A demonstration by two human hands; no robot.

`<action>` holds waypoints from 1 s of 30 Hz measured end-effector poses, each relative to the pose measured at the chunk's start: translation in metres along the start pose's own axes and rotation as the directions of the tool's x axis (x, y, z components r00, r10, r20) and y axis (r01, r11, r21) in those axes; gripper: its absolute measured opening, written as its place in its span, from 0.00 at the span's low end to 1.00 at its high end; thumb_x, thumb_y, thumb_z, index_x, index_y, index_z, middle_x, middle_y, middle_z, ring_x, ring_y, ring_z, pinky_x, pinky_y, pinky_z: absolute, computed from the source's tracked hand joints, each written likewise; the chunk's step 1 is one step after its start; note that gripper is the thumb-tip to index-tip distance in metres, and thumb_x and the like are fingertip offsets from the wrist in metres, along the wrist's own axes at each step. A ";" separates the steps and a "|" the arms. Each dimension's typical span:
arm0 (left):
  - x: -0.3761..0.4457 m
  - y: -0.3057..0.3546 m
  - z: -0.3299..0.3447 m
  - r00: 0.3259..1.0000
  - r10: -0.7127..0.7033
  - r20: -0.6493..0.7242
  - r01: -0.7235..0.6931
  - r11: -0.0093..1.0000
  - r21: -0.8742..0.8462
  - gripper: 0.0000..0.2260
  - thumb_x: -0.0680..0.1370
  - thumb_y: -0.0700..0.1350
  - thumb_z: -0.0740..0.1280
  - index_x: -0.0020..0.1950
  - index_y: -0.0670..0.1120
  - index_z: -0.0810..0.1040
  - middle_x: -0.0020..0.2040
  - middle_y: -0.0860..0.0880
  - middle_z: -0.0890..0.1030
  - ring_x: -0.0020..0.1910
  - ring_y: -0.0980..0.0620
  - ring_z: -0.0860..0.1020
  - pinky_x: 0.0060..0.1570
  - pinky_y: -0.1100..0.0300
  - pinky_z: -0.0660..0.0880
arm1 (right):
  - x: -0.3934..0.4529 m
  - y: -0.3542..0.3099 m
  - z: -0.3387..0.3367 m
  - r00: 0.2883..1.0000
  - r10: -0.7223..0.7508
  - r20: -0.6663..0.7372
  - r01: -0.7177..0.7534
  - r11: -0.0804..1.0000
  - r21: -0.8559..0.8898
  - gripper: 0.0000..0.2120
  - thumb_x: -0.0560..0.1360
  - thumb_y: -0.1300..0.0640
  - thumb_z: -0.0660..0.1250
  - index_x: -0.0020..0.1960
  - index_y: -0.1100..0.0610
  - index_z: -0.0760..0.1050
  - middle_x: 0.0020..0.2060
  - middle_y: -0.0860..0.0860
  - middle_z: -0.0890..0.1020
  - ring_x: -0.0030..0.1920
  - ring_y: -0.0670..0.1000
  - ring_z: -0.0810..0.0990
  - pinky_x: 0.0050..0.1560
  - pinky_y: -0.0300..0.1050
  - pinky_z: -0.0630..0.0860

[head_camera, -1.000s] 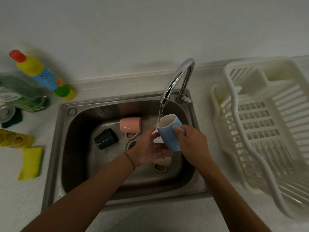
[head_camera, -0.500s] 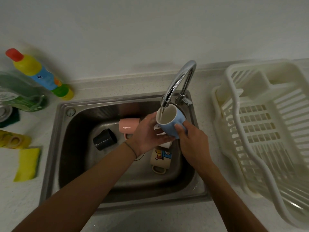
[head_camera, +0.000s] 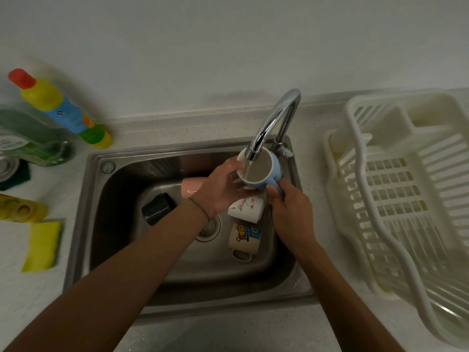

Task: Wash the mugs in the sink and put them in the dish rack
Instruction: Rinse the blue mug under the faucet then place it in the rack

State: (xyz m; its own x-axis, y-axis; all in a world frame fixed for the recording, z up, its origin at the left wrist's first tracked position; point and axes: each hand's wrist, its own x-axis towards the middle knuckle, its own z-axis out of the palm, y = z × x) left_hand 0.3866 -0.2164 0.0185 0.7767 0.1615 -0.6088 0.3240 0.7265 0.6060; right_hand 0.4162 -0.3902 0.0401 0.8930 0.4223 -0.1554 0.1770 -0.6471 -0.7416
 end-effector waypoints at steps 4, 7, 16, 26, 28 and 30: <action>0.001 0.007 -0.001 0.996 0.088 0.007 -0.088 0.995 0.044 0.19 0.81 0.37 0.63 0.73 0.40 0.71 0.65 0.37 0.76 0.66 0.35 0.76 0.61 0.34 0.76 | 0.003 0.000 0.005 1.000 0.021 0.015 -0.021 0.999 0.032 0.06 0.83 0.52 0.62 0.48 0.51 0.73 0.36 0.42 0.76 0.37 0.34 0.77 0.33 0.29 0.70; -0.002 0.014 -0.001 0.989 0.147 0.014 -0.148 0.987 0.064 0.19 0.79 0.33 0.64 0.70 0.43 0.75 0.63 0.41 0.78 0.62 0.39 0.77 0.62 0.32 0.75 | 0.006 0.001 0.010 1.000 0.021 0.021 -0.023 0.997 0.079 0.06 0.82 0.52 0.62 0.49 0.53 0.74 0.40 0.45 0.78 0.39 0.41 0.78 0.39 0.37 0.73; -0.013 0.027 -0.001 0.967 0.249 -0.051 -0.243 0.963 0.114 0.26 0.76 0.30 0.68 0.73 0.45 0.73 0.69 0.38 0.75 0.66 0.36 0.76 0.47 0.48 0.82 | 0.015 -0.003 0.025 1.000 -0.018 -0.006 0.019 0.989 0.149 0.05 0.81 0.57 0.64 0.47 0.54 0.74 0.40 0.47 0.79 0.41 0.43 0.79 0.41 0.43 0.78; -0.028 0.034 -0.002 0.918 0.383 -0.105 -0.345 0.901 0.263 0.26 0.76 0.30 0.70 0.73 0.45 0.73 0.70 0.41 0.72 0.64 0.40 0.77 0.46 0.53 0.83 | 0.012 -0.016 0.036 1.000 -0.009 0.018 0.004 0.961 0.278 0.10 0.82 0.59 0.64 0.46 0.45 0.72 0.43 0.48 0.82 0.44 0.46 0.82 0.47 0.50 0.82; -0.031 0.035 -0.001 0.900 0.416 -0.130 -0.363 0.881 0.304 0.26 0.75 0.30 0.70 0.72 0.45 0.74 0.70 0.41 0.72 0.63 0.40 0.77 0.45 0.55 0.83 | 0.012 -0.017 0.040 0.999 0.006 0.033 -0.016 0.956 0.294 0.10 0.82 0.58 0.64 0.47 0.43 0.72 0.43 0.46 0.82 0.45 0.45 0.82 0.49 0.50 0.82; -0.034 0.036 0.001 0.884 0.440 -0.159 -0.371 0.866 0.335 0.26 0.75 0.29 0.71 0.72 0.45 0.74 0.70 0.40 0.72 0.62 0.41 0.77 0.42 0.57 0.83 | 0.011 -0.018 0.045 0.999 0.030 0.043 -0.042 0.950 0.308 0.11 0.82 0.57 0.64 0.47 0.40 0.71 0.44 0.45 0.82 0.46 0.44 0.82 0.51 0.52 0.82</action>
State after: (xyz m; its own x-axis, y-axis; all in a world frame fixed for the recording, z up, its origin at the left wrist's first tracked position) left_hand 0.3719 -0.1962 0.0615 0.7434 0.5685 -0.3523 0.1729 0.3455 0.9224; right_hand 0.4042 -0.3448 0.0224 0.8792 0.4296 -0.2061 0.0030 -0.4376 -0.8992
